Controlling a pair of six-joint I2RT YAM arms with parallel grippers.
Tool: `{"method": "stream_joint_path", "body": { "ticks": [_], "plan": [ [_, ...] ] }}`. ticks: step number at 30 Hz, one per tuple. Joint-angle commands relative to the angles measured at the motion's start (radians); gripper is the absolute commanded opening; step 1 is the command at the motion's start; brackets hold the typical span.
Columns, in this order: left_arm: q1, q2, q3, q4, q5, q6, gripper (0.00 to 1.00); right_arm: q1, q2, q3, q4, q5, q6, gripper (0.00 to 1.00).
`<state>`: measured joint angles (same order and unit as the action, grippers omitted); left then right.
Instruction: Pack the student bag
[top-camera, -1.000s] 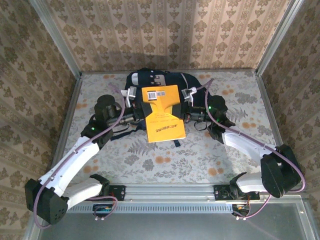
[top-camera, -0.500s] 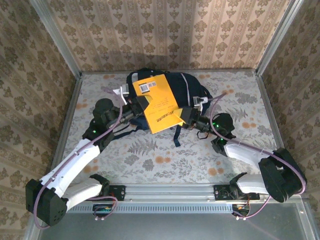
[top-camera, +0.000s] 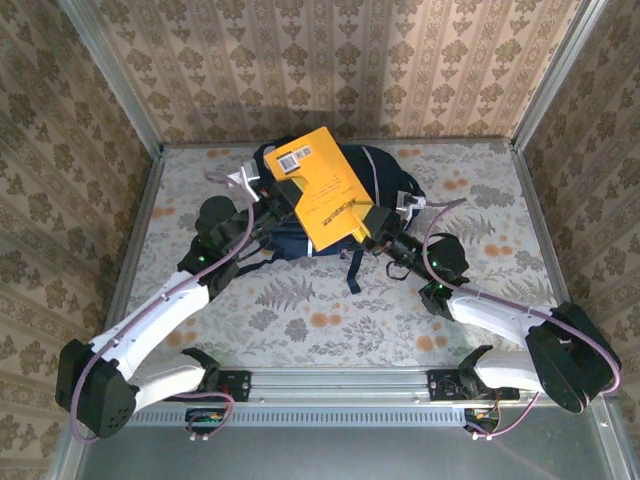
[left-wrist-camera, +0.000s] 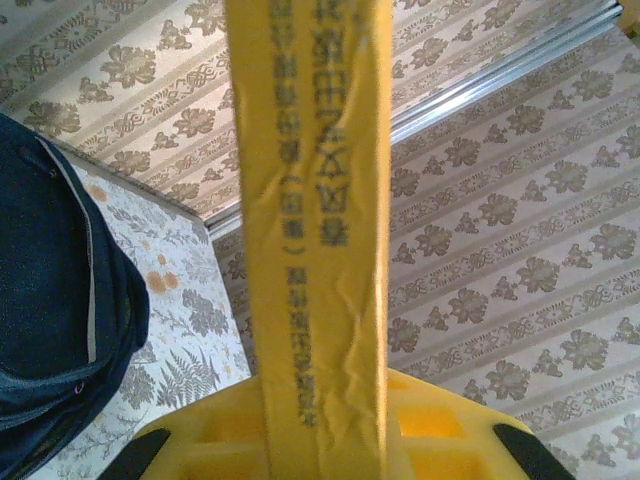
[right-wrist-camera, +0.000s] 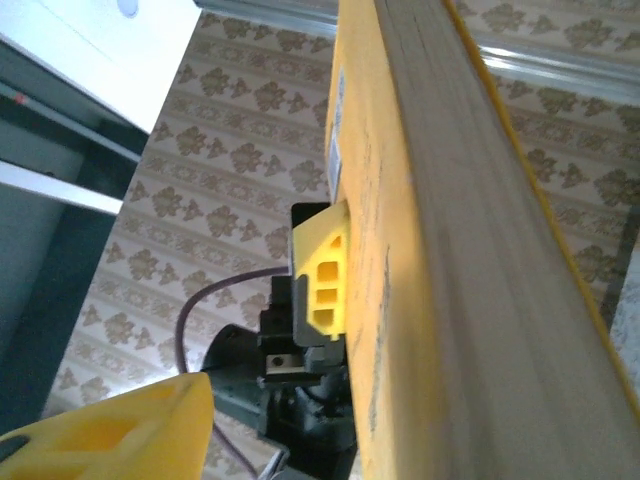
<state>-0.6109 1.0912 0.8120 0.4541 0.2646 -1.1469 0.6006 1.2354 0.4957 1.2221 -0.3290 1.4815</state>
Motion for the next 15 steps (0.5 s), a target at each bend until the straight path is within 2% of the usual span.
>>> {"method": "stream_joint_path", "body": {
  "ticks": [1,7,13,15],
  "plan": [
    [-0.021,-0.01,0.05,0.078,-0.093,0.009,0.0,0.047,-0.023,0.005,0.015,0.135,-0.064,0.58],
    [-0.067,0.018,0.056,0.08,-0.143,0.024,0.0,0.086,-0.047,0.019,-0.102,0.29,-0.091,0.52],
    [-0.094,0.051,0.047,0.102,-0.176,0.017,0.0,0.094,0.021,0.053,-0.044,0.334,-0.057,0.38],
    [-0.099,0.056,0.046,0.103,-0.178,0.016,0.0,0.094,0.026,0.061,-0.042,0.335,-0.059,0.3]
  ]
}}
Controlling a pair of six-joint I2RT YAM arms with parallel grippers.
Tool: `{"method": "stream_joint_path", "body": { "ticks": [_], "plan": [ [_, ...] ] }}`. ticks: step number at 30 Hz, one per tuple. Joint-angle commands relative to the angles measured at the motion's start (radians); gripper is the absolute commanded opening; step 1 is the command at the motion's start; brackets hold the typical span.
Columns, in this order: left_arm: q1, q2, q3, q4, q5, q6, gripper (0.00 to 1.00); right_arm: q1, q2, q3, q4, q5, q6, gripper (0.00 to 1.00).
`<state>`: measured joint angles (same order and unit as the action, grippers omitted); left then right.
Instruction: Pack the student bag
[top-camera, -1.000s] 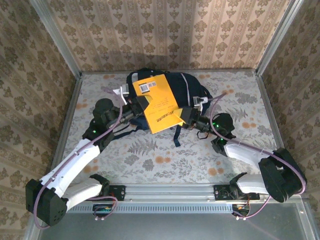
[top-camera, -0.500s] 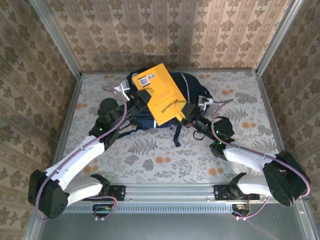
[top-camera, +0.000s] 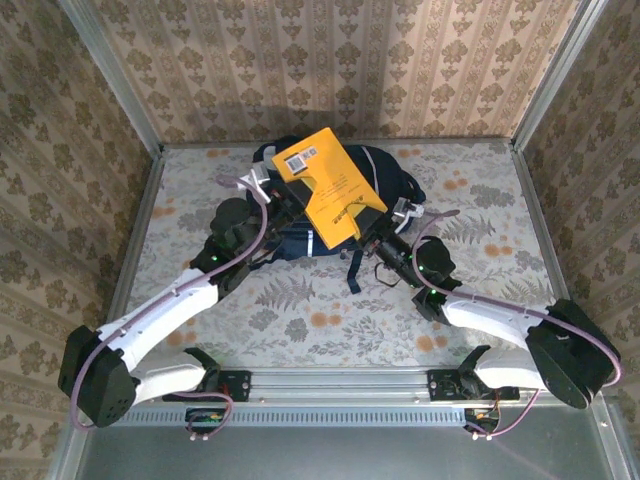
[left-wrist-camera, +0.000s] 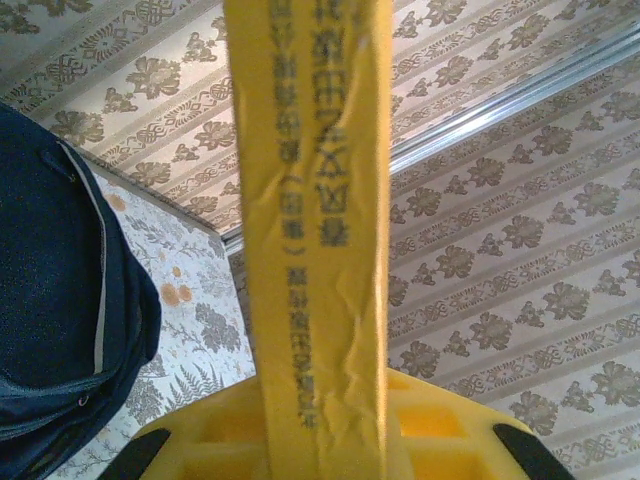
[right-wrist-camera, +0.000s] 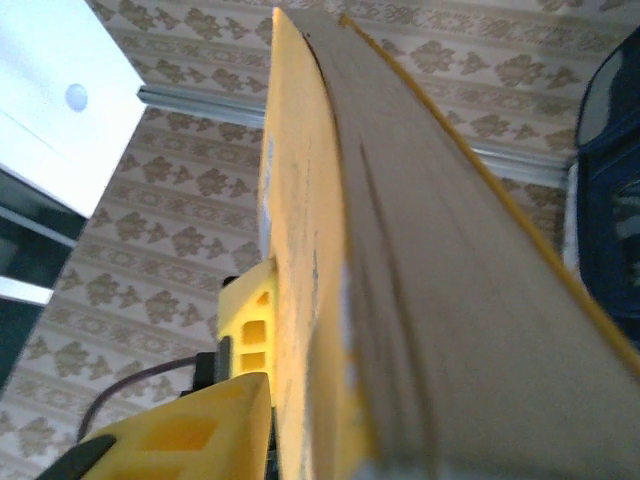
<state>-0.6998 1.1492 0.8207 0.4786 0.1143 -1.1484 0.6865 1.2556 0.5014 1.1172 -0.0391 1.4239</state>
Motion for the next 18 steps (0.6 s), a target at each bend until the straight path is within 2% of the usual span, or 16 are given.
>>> {"method": "stream_joint_path", "body": {
  "ticks": [1,3,4,5,8,9,12,14,18],
  "plan": [
    [-0.01,-0.002,0.035,0.076,-0.027,0.019,0.0,0.008,0.001,0.052,0.056,0.052,-0.006,0.23],
    [-0.009,-0.013,0.032,0.045,-0.029,0.027,0.0,0.003,-0.024,0.033,0.024,0.068,-0.017,0.03],
    [-0.004,-0.025,0.035,0.004,-0.03,0.04,0.0,-0.005,-0.05,0.016,-0.007,0.077,-0.026,0.0],
    [0.0,-0.038,0.04,-0.051,-0.036,0.062,0.04,-0.018,-0.084,-0.006,-0.056,0.091,-0.037,0.0],
    [0.019,-0.077,0.055,-0.225,-0.063,0.15,0.37,-0.091,-0.205,-0.073,-0.256,0.101,-0.049,0.0],
    [0.025,-0.084,0.061,-0.284,-0.075,0.173,0.43,-0.129,-0.244,-0.083,-0.348,0.079,-0.063,0.0],
    [0.046,-0.062,0.105,-0.446,-0.088,0.257,0.5,-0.259,-0.401,-0.107,-0.643,0.054,-0.156,0.0],
    [0.062,0.006,0.177,-0.521,-0.042,0.329,0.51,-0.342,-0.508,-0.095,-0.852,0.047,-0.231,0.0],
    [0.077,0.213,0.368,-0.632,0.084,0.432,0.54,-0.463,-0.635,-0.067,-1.075,0.023,-0.364,0.0]
  ]
}}
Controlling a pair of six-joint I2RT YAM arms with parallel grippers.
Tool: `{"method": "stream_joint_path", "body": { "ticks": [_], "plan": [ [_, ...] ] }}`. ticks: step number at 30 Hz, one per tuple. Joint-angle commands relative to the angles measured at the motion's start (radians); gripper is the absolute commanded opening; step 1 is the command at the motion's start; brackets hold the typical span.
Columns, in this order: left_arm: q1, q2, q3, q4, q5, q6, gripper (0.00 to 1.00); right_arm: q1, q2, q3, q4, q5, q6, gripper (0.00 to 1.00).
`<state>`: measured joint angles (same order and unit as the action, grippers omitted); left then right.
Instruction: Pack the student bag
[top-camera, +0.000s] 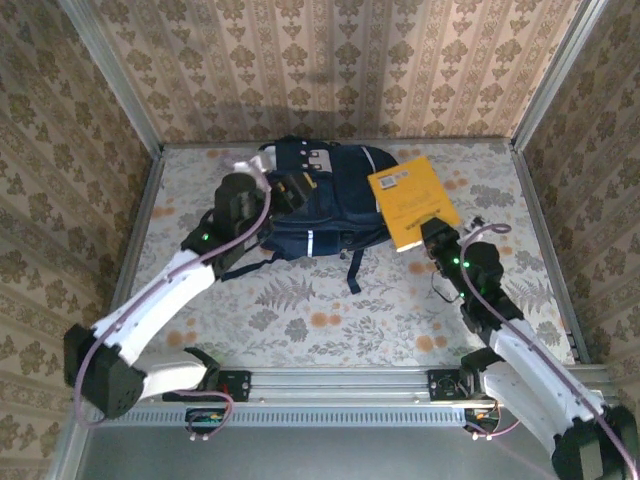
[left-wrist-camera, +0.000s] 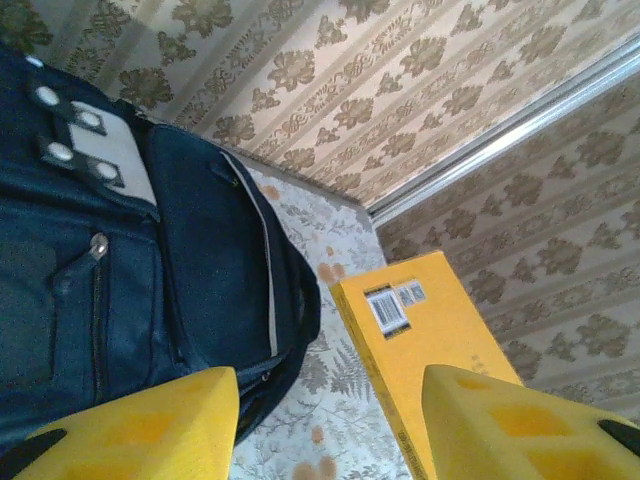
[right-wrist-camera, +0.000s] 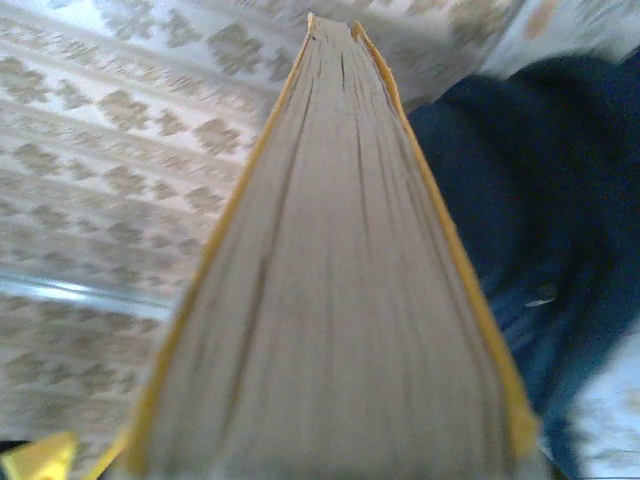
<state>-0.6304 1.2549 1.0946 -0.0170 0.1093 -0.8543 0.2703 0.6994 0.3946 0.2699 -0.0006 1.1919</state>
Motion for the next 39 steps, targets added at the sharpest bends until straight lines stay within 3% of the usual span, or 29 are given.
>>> {"method": "stream_joint_path", "body": {
  "ticks": [1,8,14,27,31,38,39],
  "plan": [
    [0.008,0.168,0.143,-0.158,0.112,0.155,0.57,-0.075,-0.107,0.041,-0.27,-0.019,-0.15,0.0],
    [-0.005,0.554,0.474,-0.193,0.239,0.178,0.62,-0.135,-0.218,0.047,-0.455,0.017,-0.26,0.0],
    [-0.024,0.873,0.833,-0.286,0.355,0.179,0.62,-0.135,-0.244,0.024,-0.456,0.027,-0.283,0.0],
    [-0.029,1.243,1.261,-0.396,0.322,0.168,0.54,-0.135,-0.237,-0.008,-0.389,0.023,-0.312,0.0],
    [-0.032,1.289,1.316,-0.385,0.325,0.154,0.43,-0.136,-0.215,-0.039,-0.351,0.004,-0.293,0.0],
    [-0.022,1.308,1.311,-0.435,0.299,0.168,0.1,-0.138,-0.204,-0.031,-0.352,-0.002,-0.3,0.0],
    [-0.021,1.297,1.299,-0.449,0.291,0.184,0.02,-0.138,-0.204,-0.017,-0.361,-0.001,-0.312,0.0]
  ]
}}
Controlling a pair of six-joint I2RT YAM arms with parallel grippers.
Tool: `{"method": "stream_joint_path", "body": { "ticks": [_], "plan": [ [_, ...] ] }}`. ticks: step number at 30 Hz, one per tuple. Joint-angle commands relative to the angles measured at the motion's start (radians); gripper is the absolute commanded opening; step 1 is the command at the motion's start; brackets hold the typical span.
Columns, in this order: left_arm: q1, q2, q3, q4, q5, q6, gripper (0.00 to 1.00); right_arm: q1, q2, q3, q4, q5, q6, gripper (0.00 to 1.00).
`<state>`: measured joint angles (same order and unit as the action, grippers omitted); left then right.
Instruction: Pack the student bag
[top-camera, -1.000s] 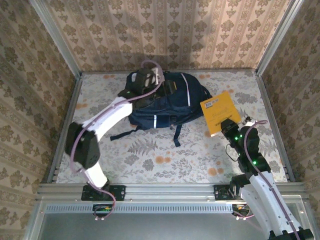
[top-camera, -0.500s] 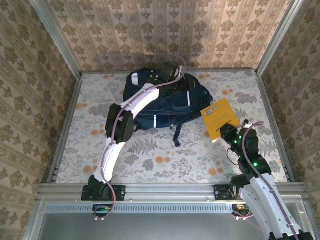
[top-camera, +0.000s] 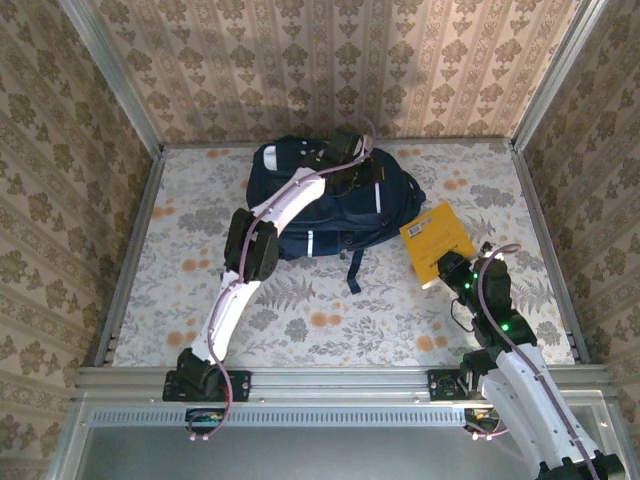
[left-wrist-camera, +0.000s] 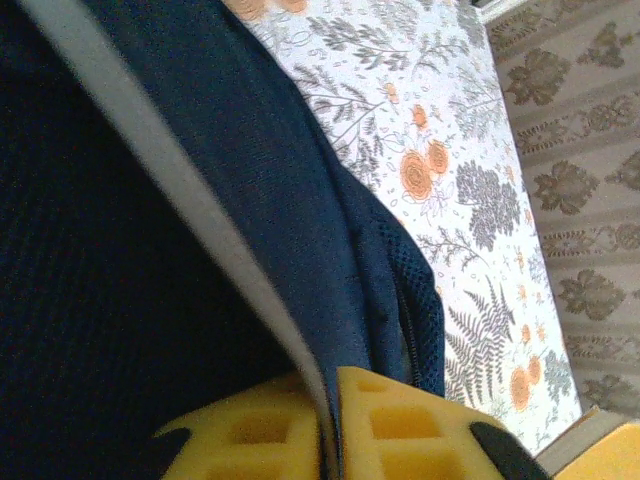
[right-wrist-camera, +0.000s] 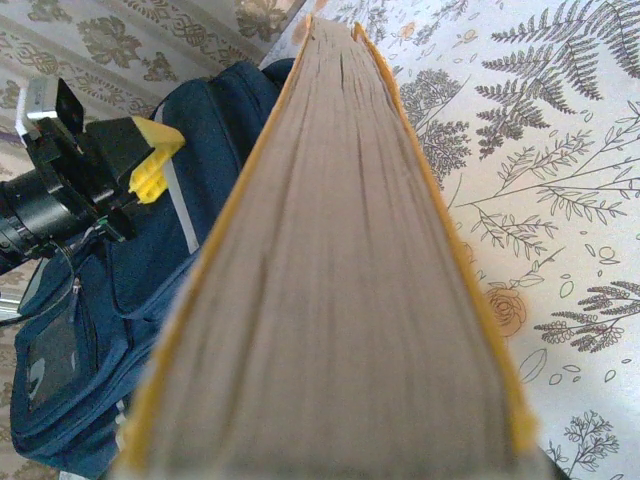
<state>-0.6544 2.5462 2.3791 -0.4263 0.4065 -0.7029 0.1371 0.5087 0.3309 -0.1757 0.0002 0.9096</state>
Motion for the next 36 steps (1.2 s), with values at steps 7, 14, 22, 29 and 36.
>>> {"method": "stream_joint_path", "body": {
  "ticks": [7,14,22,29,36],
  "plan": [
    [-0.027,-0.225,-0.191,-0.096,-0.082,0.23,0.0,0.002,-0.019,0.141,0.072,-0.056,-0.155,0.0],
    [0.001,-0.543,-0.447,-0.078,-0.037,0.269,0.0,0.018,-0.046,0.237,0.037,-0.047,-0.206,0.0],
    [0.115,-0.873,-0.603,-0.148,0.155,0.263,0.0,0.019,-0.048,0.313,-0.077,-0.064,-0.171,0.0],
    [0.281,-1.001,-0.701,-0.049,0.421,0.185,0.0,0.024,0.008,0.241,0.1,-0.311,-0.019,0.0],
    [0.309,-0.977,-0.681,0.026,0.56,0.122,0.0,0.133,0.111,0.194,0.269,-0.496,0.092,0.0]
  ]
}}
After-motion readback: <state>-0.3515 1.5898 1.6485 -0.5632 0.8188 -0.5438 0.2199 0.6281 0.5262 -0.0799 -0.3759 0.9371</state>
